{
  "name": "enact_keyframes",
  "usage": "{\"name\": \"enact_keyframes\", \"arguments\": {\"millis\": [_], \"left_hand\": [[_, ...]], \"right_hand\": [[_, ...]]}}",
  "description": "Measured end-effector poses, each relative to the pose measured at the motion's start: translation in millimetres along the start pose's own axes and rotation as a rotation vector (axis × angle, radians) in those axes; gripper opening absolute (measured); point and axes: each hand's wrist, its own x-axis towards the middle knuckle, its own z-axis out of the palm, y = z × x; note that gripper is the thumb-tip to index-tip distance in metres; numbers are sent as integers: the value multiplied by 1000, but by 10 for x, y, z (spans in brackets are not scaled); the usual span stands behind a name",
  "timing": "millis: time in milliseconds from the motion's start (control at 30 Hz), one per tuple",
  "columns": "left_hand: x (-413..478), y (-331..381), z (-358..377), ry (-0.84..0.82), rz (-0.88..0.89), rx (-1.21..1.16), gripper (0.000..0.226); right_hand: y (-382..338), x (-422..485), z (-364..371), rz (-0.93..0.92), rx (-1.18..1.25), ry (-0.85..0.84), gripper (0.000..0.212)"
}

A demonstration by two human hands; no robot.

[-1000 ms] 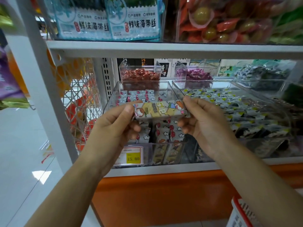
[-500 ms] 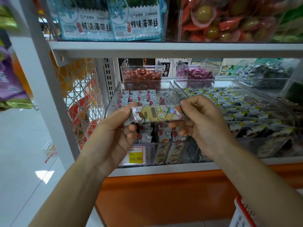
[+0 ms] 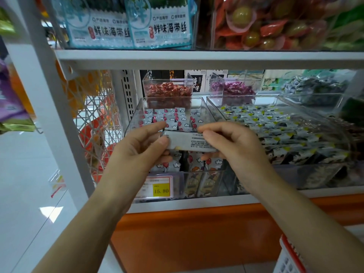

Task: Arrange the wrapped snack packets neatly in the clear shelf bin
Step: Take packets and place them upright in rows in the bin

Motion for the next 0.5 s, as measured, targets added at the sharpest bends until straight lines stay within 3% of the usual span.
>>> {"name": "enact_keyframes", "arguments": {"millis": [267,500], "left_hand": [[-64,49,45,-75,129,228,38],[-52,57,66,21,87,387,9]], "right_hand": [[-5,33,-9,-91,-191,190,18],[-9,-16,25,-166,-278,82,15]]}}
